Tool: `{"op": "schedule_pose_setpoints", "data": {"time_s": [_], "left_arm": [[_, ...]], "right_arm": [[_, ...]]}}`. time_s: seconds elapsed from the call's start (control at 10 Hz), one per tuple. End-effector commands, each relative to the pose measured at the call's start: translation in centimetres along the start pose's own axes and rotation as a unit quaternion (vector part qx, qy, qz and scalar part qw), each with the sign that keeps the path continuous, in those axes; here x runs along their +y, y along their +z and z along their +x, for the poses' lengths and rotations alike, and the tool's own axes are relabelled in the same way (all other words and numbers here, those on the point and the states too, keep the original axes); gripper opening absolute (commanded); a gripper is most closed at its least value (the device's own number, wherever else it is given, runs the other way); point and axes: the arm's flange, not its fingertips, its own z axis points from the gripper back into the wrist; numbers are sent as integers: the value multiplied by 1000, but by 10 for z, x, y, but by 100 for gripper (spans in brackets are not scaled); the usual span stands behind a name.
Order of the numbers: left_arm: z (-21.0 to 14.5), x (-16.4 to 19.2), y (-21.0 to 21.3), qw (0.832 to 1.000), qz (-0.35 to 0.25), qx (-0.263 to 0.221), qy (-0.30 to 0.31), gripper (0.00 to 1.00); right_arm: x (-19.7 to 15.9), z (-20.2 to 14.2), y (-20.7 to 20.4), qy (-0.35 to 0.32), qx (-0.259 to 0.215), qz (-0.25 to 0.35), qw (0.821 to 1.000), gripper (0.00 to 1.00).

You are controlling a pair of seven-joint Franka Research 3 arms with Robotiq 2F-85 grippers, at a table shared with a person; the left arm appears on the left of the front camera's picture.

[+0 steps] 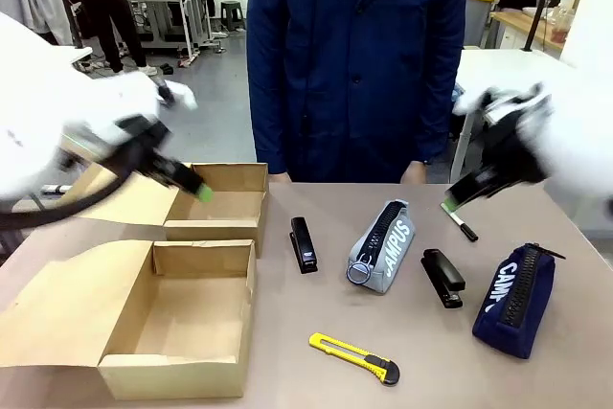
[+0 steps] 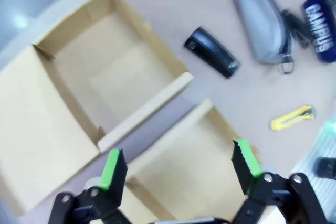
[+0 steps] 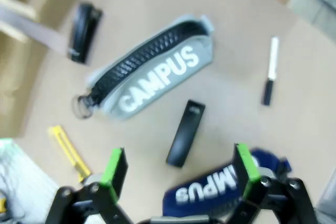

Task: Place items inside the box.
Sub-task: Pick up a Pencil pouch or Stapler and place it inside the Mailer Box closest to the robot.

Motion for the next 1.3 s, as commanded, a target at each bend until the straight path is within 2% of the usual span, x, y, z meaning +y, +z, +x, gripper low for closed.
{"op": "schedule_pose_setpoints", "data": {"time_s": [0.0,0.1,0.2,0.3,0.4,0.5,0.6,0.7,1.2], "left_arm": [[-62,51,90,993,-73,-30,83,100],[-89,96,110,978,-135,-56,149,100],[-127,144,124,949,-175,-109,237,100],[-172,184,132,907,-237,-183,298,100],[-213,211,132,863,-259,-239,360,100],[-240,214,118,835,-245,-275,409,100],[-250,206,100,835,-218,-289,414,100],[-234,221,158,884,-230,-211,348,100],[-234,221,158,884,-230,-211,348,100]], "right_arm": [[-73,-87,105,-132,-71,100,984,100],[-119,-126,127,-186,-108,175,961,100],[-167,-168,138,-268,-156,213,927,100],[-204,-210,140,-322,-198,250,891,100],[-225,-243,134,-376,-233,260,858,100],[-232,-261,123,-413,-249,243,842,100],[-232,-262,111,-427,-248,210,844,100],[-234,-268,161,-380,-212,237,869,100],[-234,-268,161,-380,-212,237,869,100]]}}
